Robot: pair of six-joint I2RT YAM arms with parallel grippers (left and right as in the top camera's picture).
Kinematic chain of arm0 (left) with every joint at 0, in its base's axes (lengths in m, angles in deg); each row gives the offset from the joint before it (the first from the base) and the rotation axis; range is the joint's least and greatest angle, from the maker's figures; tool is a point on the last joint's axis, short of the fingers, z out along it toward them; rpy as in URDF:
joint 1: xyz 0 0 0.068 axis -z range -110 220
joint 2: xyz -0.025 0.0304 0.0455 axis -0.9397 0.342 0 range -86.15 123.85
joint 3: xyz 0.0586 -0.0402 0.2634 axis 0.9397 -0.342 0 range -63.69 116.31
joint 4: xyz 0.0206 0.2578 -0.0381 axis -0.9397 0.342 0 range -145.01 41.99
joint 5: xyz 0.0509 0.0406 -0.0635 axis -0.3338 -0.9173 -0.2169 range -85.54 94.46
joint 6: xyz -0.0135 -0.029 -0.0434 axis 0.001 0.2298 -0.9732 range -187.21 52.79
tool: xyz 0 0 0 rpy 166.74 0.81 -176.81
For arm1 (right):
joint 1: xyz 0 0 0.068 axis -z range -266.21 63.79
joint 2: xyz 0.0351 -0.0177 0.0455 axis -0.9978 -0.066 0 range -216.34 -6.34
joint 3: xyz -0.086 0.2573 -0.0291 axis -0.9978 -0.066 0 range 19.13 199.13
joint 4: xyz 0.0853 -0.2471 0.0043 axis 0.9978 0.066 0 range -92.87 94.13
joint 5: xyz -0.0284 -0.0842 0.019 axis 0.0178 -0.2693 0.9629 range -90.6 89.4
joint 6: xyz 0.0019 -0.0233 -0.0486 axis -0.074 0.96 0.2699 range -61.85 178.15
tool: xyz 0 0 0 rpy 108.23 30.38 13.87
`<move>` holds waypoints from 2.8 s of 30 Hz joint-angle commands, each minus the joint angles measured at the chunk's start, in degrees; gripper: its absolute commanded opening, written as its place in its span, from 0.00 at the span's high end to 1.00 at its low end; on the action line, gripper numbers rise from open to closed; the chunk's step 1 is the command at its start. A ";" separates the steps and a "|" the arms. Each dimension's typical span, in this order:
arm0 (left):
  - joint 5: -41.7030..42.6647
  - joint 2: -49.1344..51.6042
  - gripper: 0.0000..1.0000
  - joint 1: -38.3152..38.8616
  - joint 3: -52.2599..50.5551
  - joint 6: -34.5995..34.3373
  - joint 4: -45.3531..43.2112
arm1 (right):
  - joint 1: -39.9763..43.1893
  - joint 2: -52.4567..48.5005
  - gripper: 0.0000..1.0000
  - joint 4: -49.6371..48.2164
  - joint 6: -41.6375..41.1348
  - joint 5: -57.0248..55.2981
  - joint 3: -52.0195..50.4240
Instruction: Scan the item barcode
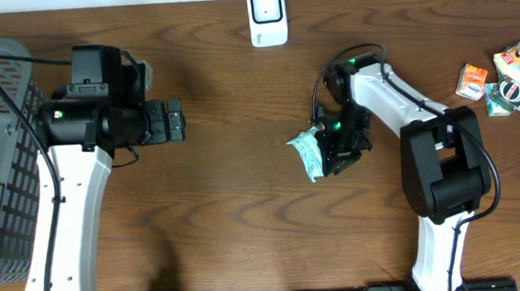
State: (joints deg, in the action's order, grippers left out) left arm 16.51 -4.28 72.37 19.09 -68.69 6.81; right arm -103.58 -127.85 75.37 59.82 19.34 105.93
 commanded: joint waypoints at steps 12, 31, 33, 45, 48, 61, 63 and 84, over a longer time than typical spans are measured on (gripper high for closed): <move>-0.13 0.13 0.02 0.17 -0.22 0.13 0.28 | -2.51 -0.22 0.93 -11.72 -12.94 -14.29 -2.64; -0.13 0.13 0.02 0.17 -0.22 0.13 0.28 | -1.33 -0.22 0.34 -22.23 -17.07 -4.98 11.13; -0.13 0.13 0.02 0.17 -0.22 0.13 0.28 | -1.31 -0.26 0.04 -20.94 -17.09 -4.98 10.73; -0.13 0.13 0.02 0.17 -0.22 0.13 0.28 | 3.98 -0.28 0.01 -22.53 -20.09 3.58 1.38; -0.15 0.13 0.02 0.17 -0.22 0.13 0.28 | 5.73 -0.28 0.04 -28.61 -20.09 12.44 -2.25; -0.13 0.13 0.02 0.17 -0.22 0.13 0.28 | 6.23 -0.33 0.27 -42.36 -26.99 19.58 -14.12; -0.13 0.13 0.03 0.17 -0.22 0.13 0.28 | 6.14 -0.33 0.27 -43.06 -26.99 19.47 -15.26; -0.13 0.13 0.02 0.17 -0.22 0.13 0.28 | 7.96 2.99 0.99 -50.58 -26.86 13.66 -16.52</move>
State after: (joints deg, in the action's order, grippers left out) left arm 16.51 -4.28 72.37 19.09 -68.69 6.81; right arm -96.93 -125.55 24.51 31.03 41.42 89.34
